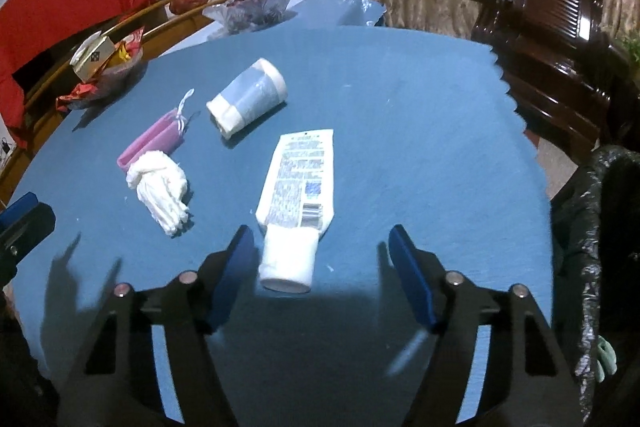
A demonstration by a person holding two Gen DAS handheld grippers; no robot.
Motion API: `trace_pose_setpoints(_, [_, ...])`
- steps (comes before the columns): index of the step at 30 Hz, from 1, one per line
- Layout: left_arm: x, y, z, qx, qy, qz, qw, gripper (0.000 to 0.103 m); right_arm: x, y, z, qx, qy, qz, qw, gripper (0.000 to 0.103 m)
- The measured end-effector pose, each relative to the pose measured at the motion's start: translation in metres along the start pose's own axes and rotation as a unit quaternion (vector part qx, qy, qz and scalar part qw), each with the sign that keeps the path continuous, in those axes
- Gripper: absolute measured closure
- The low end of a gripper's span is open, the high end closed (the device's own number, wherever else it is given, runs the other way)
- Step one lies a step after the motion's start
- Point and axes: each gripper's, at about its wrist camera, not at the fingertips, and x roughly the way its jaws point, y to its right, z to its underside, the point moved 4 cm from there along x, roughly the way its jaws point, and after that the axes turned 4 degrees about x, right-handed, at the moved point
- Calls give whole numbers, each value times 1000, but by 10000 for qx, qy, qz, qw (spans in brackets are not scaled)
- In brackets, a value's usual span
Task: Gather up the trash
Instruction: 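Grasp the white toothpaste tube by its cap end with the right gripper, then grasp the white crumpled tissue with the left gripper while the right gripper holds the tube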
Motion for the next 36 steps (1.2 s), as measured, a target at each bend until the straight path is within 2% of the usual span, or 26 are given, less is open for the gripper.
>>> trace_pose_setpoints(2, [3,0,0,-6,-17,6,10000,8,3,-2,1,-34,-79,-15,10000,45])
trace_pose_setpoints(10, [13,4,-1,9,-67,62,10000,8,14,-9,1,-89,-276,-84,9995,62])
trace_pose_setpoints(11, [15,4,-1,10,-77,74,9999,8,14,-10,2,-111,-281,-102,9995,69])
trace_pose_setpoints(17, [22,10,-3,34,-118,134,9998,8,14,-8,1,-41,-274,-215,9994,74])
trace_pose_setpoints(30, [66,42,-15,57,-341,241,9991,8,5,27,-14,162,-37,-41,9999,74])
trace_pose_setpoints(36, [92,45,-11,25,-630,146,9979,16,4,31,-16,107,17,-94,9999,74])
